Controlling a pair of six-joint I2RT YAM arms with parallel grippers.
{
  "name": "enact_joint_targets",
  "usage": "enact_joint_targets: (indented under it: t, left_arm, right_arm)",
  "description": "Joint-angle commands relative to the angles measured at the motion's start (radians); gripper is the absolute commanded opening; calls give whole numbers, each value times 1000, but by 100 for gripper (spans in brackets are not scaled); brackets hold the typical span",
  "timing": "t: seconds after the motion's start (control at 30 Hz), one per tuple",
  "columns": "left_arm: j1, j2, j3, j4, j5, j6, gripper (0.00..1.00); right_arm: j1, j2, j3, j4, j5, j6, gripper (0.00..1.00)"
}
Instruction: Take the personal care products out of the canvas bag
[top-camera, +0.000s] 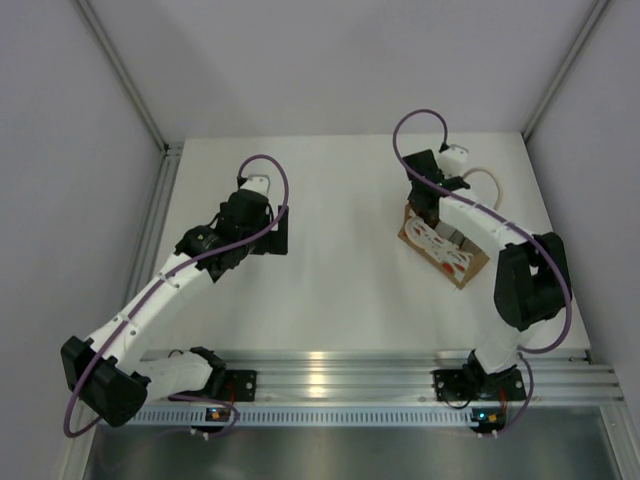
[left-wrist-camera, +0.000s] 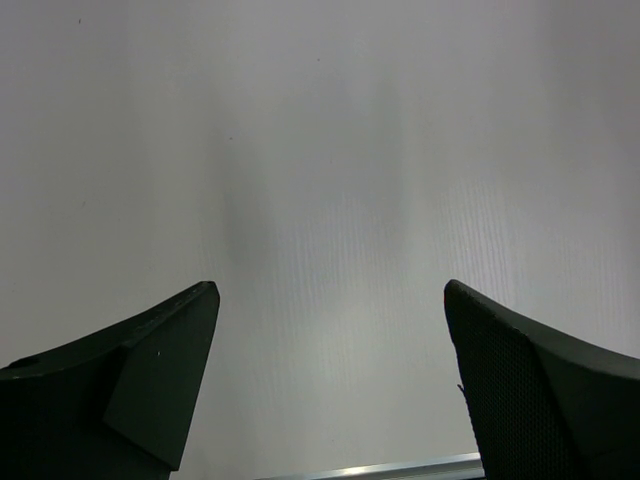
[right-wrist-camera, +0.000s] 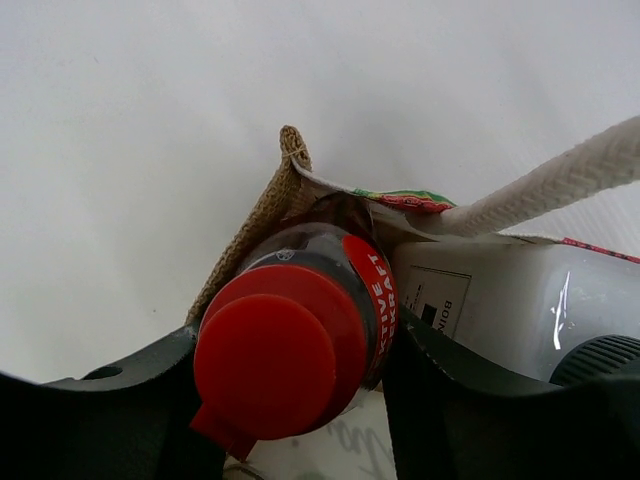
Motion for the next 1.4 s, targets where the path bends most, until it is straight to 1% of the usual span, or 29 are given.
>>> enact_joint_targets:
  t: [0.0, 0.37, 0.6, 0.97, 1.37]
  left_arm:
    - [-1, -5, -2, 13, -7, 6, 98]
    - [-1, -11, -2, 13, -18, 7, 98]
    - [-1, -11, -4, 14, -24, 7, 98]
    - [-3, -12, -4, 13, -32, 7, 98]
    - [-1, -11, -4, 14, -35, 7, 98]
  right_arm:
    - [-10, -105, 82, 15, 50, -65, 0]
    - [-8, -157, 127, -16, 25, -107, 0]
    - [9, -220, 147, -39, 25, -142, 0]
    - [18, -249, 246, -114, -27, -191, 0]
    - [29, -273, 404, -218, -102, -258, 0]
